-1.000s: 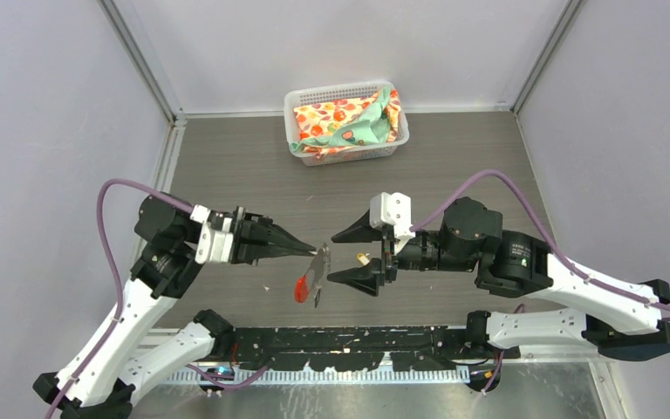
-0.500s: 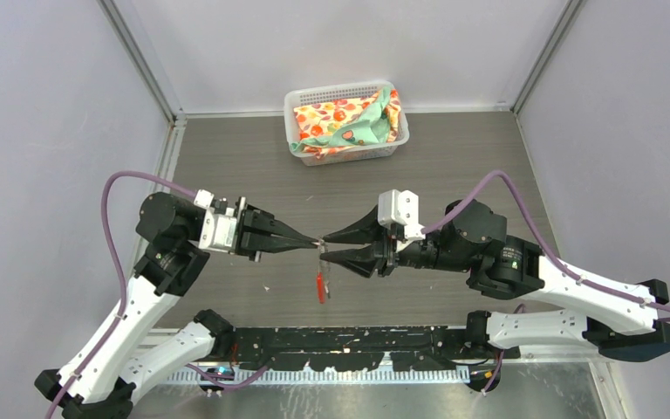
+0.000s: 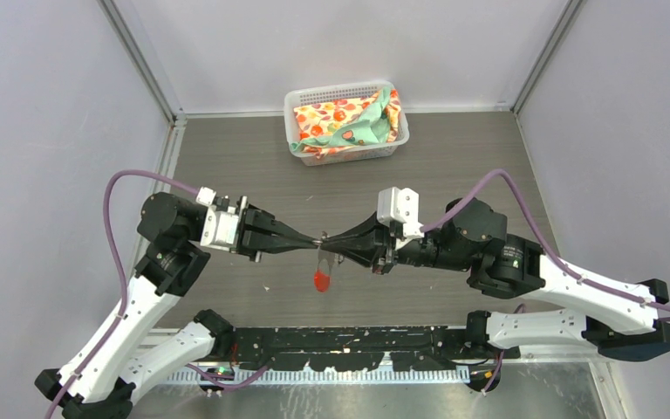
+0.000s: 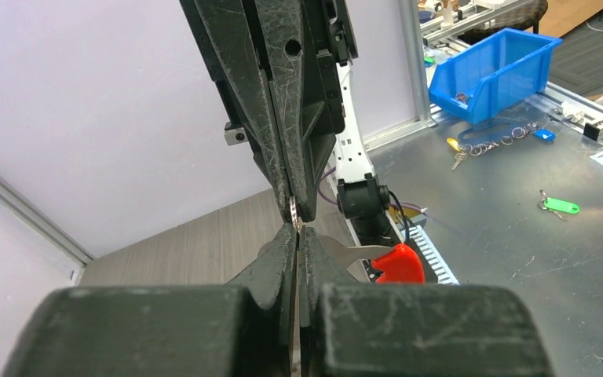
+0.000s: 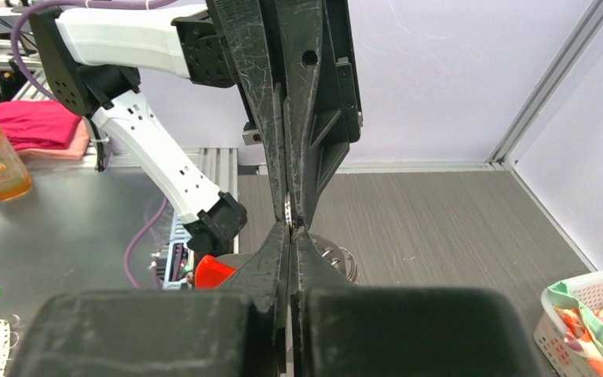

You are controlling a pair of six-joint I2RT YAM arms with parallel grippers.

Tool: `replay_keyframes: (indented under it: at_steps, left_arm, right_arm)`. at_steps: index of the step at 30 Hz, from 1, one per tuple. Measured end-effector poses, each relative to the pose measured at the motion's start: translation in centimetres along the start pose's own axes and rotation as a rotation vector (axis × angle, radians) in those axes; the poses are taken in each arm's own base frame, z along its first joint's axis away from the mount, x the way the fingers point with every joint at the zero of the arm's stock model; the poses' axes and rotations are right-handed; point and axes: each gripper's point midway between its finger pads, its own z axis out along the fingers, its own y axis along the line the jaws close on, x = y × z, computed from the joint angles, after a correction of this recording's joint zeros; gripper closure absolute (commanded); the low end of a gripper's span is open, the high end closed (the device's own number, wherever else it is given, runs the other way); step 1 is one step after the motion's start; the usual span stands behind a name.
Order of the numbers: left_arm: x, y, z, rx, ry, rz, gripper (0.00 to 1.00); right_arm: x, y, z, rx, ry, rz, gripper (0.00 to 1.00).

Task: Put the keys on the keyring

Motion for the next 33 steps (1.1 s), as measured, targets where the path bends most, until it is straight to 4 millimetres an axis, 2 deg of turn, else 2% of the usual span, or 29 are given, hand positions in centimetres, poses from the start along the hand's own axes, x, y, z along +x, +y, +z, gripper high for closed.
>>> replay_keyframes:
  at_steps: [3,5,7,8,10,14,20,28,33]
  left_arm:
    - [0.0,0.0,0.0,0.002,0.000,-0.003,0.97]
    - [0.1,-0.1,0.0,0.004,0.002,-0.004,0.69]
    - [0.3,-0.1,0.0,0.006,0.009,-0.003,0.49]
    - [0.7,-0.2,-0.1,0.004,0.021,-0.015,0.42]
    - [1.8,-0.4,-0.3,0.006,0.054,-0.036,0.37]
    - [4.3,-0.6,-0.9,-0.006,0.140,-0.081,0.38]
    - [7.1,-0.8,-1.7,-0.032,0.232,-0.114,0.53]
    - [8.2,-0.9,-2.3,-0.040,0.274,-0.083,0.68]
    - [8.9,-1.4,-2.4,-0.026,0.283,-0.089,0.69]
  right_arm:
    - [0.0,-0.3,0.2,0.015,0.027,0.009,0.99]
    - [-0.1,-0.6,0.3,0.029,0.056,0.023,0.99]
    - [0.1,-0.8,0.5,0.041,0.103,0.040,0.99]
    - [0.2,-1.0,0.6,0.050,0.131,0.050,0.99]
    - [0.9,-1.4,0.8,0.071,0.205,0.069,0.99]
    - [2.9,-2.0,0.6,0.115,0.372,0.102,0.99]
    - [6.2,-2.1,-0.2,0.147,0.618,0.140,0.99]
    - [9.0,-1.7,0.0,0.142,0.814,0.175,0.99]
    - [9.3,-1.1,0.3,0.109,0.858,0.193,0.99]
